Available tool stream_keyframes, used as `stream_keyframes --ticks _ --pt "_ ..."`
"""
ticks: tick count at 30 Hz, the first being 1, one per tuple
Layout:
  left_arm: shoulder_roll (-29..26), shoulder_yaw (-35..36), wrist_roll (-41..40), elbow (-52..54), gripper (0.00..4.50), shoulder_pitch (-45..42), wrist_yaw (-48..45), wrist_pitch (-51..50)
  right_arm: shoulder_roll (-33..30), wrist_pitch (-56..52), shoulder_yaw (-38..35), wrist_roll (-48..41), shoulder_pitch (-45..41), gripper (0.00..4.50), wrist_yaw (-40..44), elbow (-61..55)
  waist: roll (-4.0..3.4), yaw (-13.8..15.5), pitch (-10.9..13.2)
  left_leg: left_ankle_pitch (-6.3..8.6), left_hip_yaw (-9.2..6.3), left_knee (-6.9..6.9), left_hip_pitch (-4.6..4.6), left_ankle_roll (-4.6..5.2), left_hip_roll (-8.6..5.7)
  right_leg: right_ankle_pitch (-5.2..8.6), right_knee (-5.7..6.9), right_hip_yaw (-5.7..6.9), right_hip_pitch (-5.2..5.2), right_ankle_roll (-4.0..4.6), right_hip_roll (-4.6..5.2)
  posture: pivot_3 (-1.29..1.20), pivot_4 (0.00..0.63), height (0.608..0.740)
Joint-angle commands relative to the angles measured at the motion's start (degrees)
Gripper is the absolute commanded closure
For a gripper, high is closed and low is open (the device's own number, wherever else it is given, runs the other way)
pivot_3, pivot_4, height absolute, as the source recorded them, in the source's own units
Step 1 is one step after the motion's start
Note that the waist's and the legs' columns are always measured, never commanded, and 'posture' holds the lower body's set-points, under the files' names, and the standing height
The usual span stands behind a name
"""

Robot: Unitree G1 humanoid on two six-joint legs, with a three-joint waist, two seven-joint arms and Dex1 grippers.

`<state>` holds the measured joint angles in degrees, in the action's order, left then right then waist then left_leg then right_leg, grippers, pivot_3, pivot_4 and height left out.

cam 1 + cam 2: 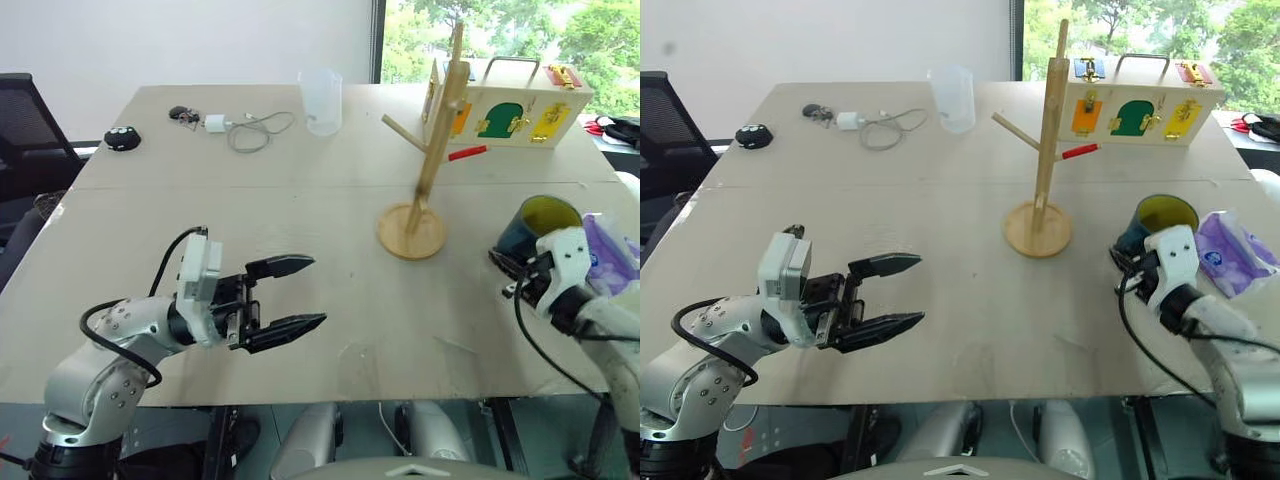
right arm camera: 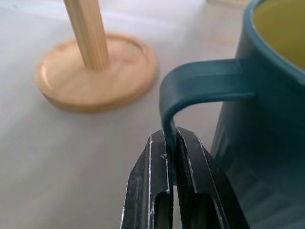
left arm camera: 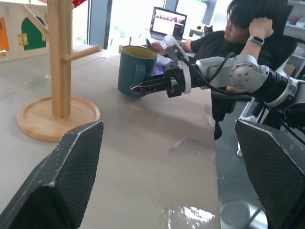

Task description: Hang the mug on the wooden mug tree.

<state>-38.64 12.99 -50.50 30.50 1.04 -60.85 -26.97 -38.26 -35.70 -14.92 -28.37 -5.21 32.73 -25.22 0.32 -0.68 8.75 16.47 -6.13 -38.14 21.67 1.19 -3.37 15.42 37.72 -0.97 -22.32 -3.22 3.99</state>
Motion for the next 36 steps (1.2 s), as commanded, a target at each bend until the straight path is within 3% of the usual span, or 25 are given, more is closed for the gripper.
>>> stream_keyframes --ticks 1,8,15,33,36 --pt "0.88 0.39 -0.23 0.14 0.0 -1.85 0.8 1.63 -6.45 -3.21 -0.63 -3.07 -9.38 4.44 5.46 1.19 0.0 -0.15 0.04 -0.01 0.05 0.01 0.02 0.02 -0.03 -0.01 0.0 0.05 -0.03 -0.01 0.0 0.0 0.15 0.74" --pt "4.79 2.96 -0.16 -2.09 0.0 -1.16 -1.12 7.95 -11.96 -9.66 4.95 -4.58 -22.66 4.44 9.55 4.26 0.04 0.08 0.06 0.0 -0.06 0.05 0.28 0.01 0.01 0.0 -0.1 0.04 -0.23 0.0 0.05 0.0 0.15 0.74" --pt "6.42 4.9 -3.59 -0.47 0.0 1.26 -1.89 9.61 -13.49 -13.16 9.35 -4.37 -31.02 4.44 11.94 6.21 0.06 0.08 0.07 0.0 -0.07 0.0 0.35 0.01 -0.01 0.0 -0.08 0.02 -0.32 0.0 0.1 0.0 0.15 0.74" --pt "7.49 8.91 -3.01 -2.67 0.0 9.28 -5.31 15.3 -11.43 -10.49 17.47 0.39 -36.35 4.44 16.41 10.05 0.05 0.05 0.07 0.01 -0.06 0.02 0.35 0.01 0.0 0.0 -0.08 0.01 -0.34 0.01 0.09 0.0 0.15 0.74" --pt "7.15 9.11 -3.58 -2.06 0.0 8.62 -4.27 14.57 -10.99 -10.25 17.72 0.47 -36.26 3.6 17.23 9.85 0.05 0.15 0.07 0.01 -0.06 0.02 0.35 0.01 0.0 0.0 -0.09 0.02 -0.34 0.01 0.09 0.0 0.15 0.74"
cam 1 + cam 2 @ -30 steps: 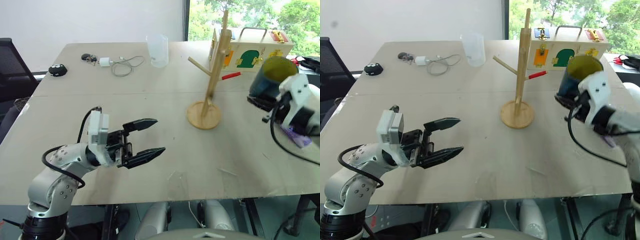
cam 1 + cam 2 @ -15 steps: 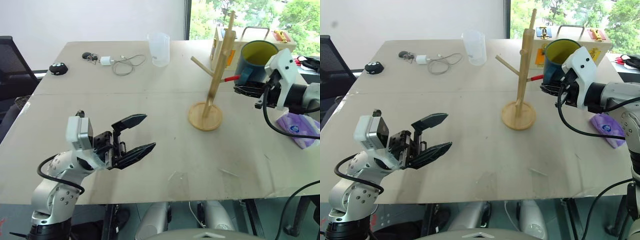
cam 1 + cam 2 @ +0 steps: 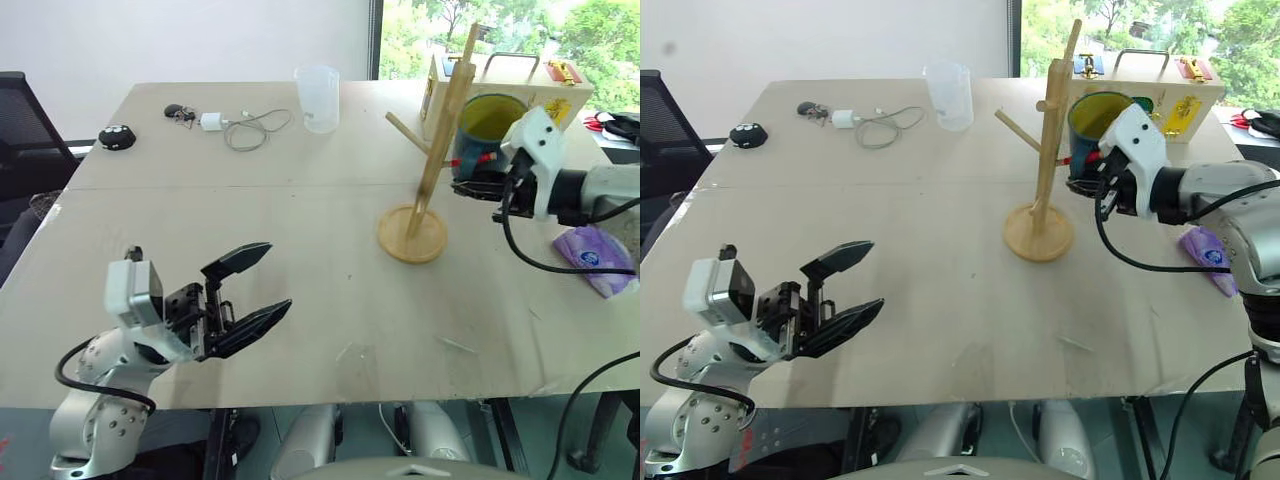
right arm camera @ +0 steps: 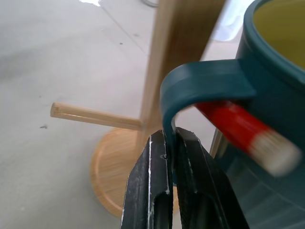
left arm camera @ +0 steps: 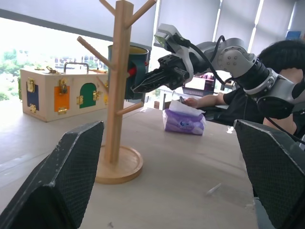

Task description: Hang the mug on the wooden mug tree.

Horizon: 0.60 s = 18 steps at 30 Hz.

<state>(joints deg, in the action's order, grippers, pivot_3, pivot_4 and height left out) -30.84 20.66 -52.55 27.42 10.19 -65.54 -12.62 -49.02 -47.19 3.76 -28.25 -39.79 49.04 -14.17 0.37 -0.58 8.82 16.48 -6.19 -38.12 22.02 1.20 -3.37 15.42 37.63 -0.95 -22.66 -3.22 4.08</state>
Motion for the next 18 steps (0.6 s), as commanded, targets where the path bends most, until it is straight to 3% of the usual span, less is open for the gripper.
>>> stream_keyframes --ticks 1,4,11,16,18 --pt "-0.72 1.3 -1.75 1.48 0.0 -0.78 1.06 -0.13 -0.03 1.06 -1.49 0.25 -1.55 3.05 0.51 -1.45 0.0 0.08 0.0 0.0 0.0 0.0 0.01 0.0 0.0 0.0 0.0 0.0 0.0 0.0 0.0 0.0 0.15 0.74" --pt "-0.49 0.36 -1.94 2.91 0.0 -1.58 3.32 -0.96 -0.38 -0.86 -5.51 -2.68 -0.51 1.77 -0.14 -4.41 0.0 0.05 0.0 0.0 -0.01 -0.01 0.01 0.0 0.0 0.0 0.0 0.0 0.0 0.0 0.01 0.0 0.15 0.74" --pt "-1.27 -2.95 0.24 3.57 0.0 -2.05 7.65 -4.13 -2.46 -7.85 -19.74 -15.1 8.19 1.77 -0.55 -15.19 0.01 0.4 0.0 0.01 -0.06 0.04 0.04 0.01 0.0 0.0 -0.06 0.02 -0.01 0.0 0.01 0.0 0.15 0.74" --pt "-5.25 -3.01 -0.16 0.43 0.0 -1.32 8.66 -9.48 -2.51 -11.54 -32.69 -21.11 22.07 1.77 -2.22 -21.02 0.02 0.93 -0.01 0.02 -0.06 0.04 0.01 0.02 0.0 0.0 0.0 0.03 0.01 0.0 -0.01 0.0 0.15 0.74" --pt "-6.9 -2.5 0.05 -0.68 0.0 -0.53 8.28 -11.08 -1.91 -7.16 -35.3 -17.0 31.96 1.77 -1.0 -23.31 0.02 1.03 -0.01 0.02 0.0 0.03 -0.02 0.03 0.0 0.0 0.0 -0.02 0.02 0.0 -0.02 0.0 0.15 0.74"
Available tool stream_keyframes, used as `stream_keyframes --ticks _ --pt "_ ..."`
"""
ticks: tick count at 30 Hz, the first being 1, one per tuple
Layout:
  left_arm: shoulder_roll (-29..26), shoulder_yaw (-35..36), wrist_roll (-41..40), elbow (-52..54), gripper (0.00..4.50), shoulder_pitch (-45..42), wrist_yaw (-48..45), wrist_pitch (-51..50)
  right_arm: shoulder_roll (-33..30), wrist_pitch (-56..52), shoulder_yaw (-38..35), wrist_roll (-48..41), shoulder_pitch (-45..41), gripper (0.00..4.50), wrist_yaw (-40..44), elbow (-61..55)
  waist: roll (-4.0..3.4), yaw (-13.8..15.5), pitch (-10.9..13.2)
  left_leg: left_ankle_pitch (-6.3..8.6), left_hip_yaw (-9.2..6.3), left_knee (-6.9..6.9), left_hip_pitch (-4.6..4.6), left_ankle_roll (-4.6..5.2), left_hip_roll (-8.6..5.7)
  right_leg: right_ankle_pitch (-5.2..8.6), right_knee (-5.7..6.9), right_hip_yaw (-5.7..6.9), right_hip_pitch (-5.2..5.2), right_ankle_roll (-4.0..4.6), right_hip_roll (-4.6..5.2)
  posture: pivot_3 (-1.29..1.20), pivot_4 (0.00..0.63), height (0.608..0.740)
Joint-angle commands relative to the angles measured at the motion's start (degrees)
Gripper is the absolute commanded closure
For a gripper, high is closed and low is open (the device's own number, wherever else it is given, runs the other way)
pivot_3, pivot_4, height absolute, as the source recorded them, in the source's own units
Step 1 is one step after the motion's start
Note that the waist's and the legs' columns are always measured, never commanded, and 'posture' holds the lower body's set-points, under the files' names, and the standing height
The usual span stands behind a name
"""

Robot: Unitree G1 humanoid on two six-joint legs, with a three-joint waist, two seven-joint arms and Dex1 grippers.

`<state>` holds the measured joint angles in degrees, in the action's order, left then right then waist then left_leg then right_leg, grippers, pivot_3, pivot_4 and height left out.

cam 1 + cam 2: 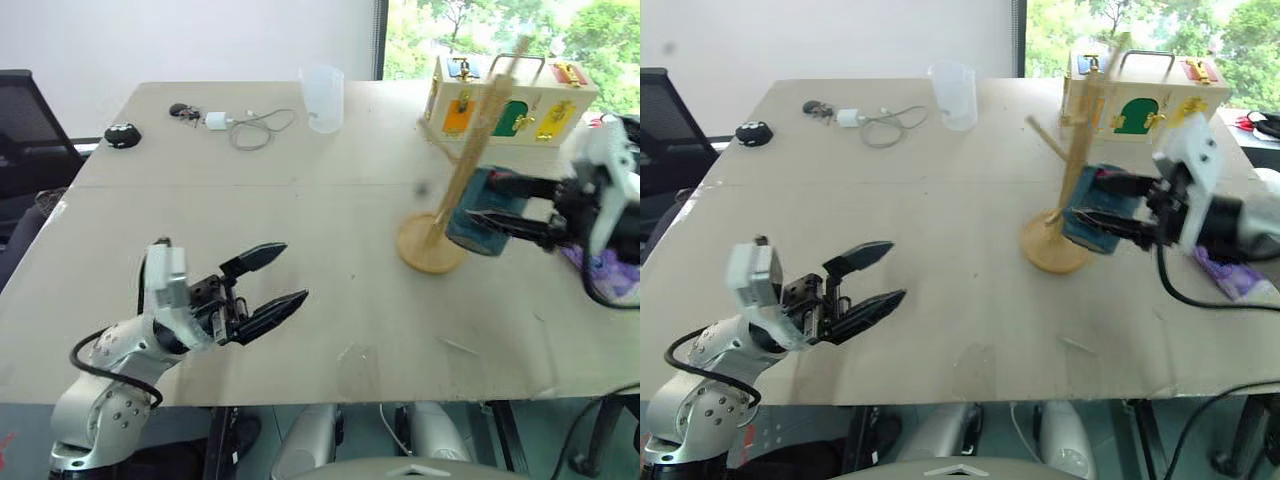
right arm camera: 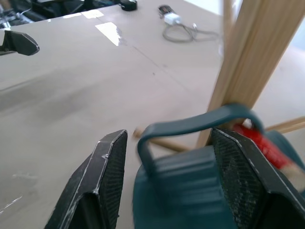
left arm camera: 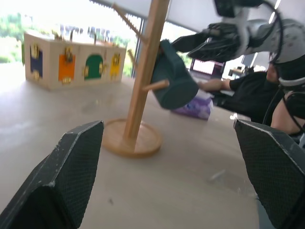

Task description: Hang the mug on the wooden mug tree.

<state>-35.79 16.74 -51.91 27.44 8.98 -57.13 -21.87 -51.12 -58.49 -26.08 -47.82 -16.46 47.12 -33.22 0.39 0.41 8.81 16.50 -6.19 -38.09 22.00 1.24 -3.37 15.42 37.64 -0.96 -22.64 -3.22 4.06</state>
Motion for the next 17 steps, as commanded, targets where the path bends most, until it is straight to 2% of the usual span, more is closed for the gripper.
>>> stream_keyframes --ticks 1,3,10,17 --pt "-2.58 1.75 -0.53 -1.3 0.0 1.04 -0.16 -2.65 0.65 7.14 -6.21 5.38 13.75 1.77 1.85 -5.19 0.1 0.38 -0.06 0.0 0.01 0.0 0.0 0.01 0.0 0.0 0.01 0.0 0.0 0.0 0.0 0.0 0.15 0.74" --pt "-3.15 2.2 0.82 -2.7 0.0 1.93 0.35 -3.1 2.97 12.67 -7.74 8.98 21.41 1.77 2.24 -5.59 0.11 0.47 -0.07 0.03 -0.04 0.03 -0.01 0.04 0.03 0.01 -0.01 0.07 0.03 0.0 -0.03 0.0 0.15 0.74" --pt "-3.5 0.51 9.2 -3.63 0.0 5.27 4.11 -2.28 6.56 20.3 -10.99 12.02 34.23 1.77 3.61 -5.53 0.15 0.13 -0.11 0.15 0.21 0.0 -0.27 0.26 0.05 0.0 0.08 -0.12 0.2 -0.02 -0.04 0.0 0.15 0.74" --pt "-3.34 0.29 11.32 -2.9 0.0 6.08 5.39 -3.28 7.69 28.8 -7.11 19.15 41.77 1.77 4.41 -2.49 0.17 0.39 -0.12 0.14 0.15 0.0 -0.25 0.23 0.07 0.0 0.06 -0.08 0.22 -0.01 -0.03 0.0 0.15 0.74"
